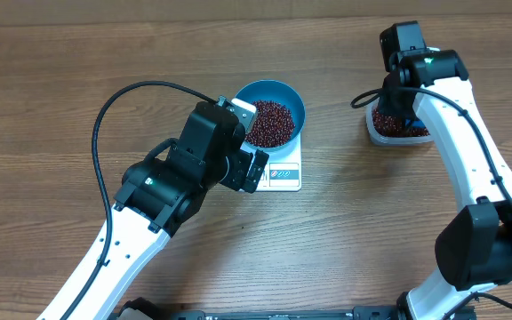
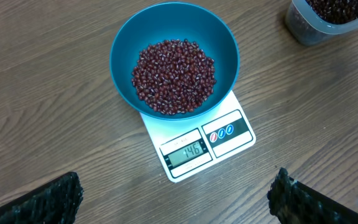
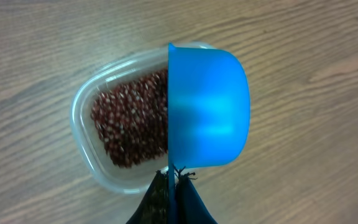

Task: Scoop item into bowl and weigh 150g on scale

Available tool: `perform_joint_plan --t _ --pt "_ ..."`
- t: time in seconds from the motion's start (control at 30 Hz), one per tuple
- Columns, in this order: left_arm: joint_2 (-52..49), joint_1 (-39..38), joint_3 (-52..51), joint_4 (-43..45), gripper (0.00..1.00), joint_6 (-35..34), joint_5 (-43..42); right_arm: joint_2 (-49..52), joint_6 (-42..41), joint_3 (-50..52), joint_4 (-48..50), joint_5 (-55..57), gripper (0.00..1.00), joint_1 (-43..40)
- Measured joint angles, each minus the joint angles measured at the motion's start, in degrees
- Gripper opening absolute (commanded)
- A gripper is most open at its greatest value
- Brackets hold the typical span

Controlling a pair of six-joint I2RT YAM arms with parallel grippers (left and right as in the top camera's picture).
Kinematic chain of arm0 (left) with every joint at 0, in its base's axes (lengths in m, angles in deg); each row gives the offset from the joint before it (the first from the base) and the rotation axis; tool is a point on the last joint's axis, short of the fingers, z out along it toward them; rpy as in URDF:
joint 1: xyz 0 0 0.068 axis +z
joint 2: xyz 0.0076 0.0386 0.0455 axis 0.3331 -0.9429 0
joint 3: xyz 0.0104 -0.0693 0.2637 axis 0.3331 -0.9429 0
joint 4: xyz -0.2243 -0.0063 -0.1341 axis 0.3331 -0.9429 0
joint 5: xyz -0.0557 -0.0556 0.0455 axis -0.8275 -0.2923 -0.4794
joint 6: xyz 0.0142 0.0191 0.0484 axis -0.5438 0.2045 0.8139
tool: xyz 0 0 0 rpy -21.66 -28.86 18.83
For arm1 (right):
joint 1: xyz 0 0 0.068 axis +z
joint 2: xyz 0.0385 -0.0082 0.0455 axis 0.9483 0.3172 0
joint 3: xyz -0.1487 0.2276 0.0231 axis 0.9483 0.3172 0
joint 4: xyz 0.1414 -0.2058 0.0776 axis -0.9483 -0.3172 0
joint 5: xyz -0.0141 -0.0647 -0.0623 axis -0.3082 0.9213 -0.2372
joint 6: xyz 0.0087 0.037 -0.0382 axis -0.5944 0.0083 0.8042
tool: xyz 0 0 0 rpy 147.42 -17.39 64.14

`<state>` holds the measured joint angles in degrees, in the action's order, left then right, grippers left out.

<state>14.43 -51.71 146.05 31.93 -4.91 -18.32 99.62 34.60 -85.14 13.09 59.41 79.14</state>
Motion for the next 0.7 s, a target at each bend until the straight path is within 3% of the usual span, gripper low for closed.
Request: perform_joint_plan --t 0.3,0.7 --pt "0.0 0.0 0.0 -0.04 1.0 0.0 0.0 0.0 -0.11 8.22 5.84 -1.92 0.04 0.0" --pt "0.0 0.0 0.0 -0.11 1.0 0.0 0.0 0.0 4.7 9.33 10.34 -11.87 0.04 0.0"
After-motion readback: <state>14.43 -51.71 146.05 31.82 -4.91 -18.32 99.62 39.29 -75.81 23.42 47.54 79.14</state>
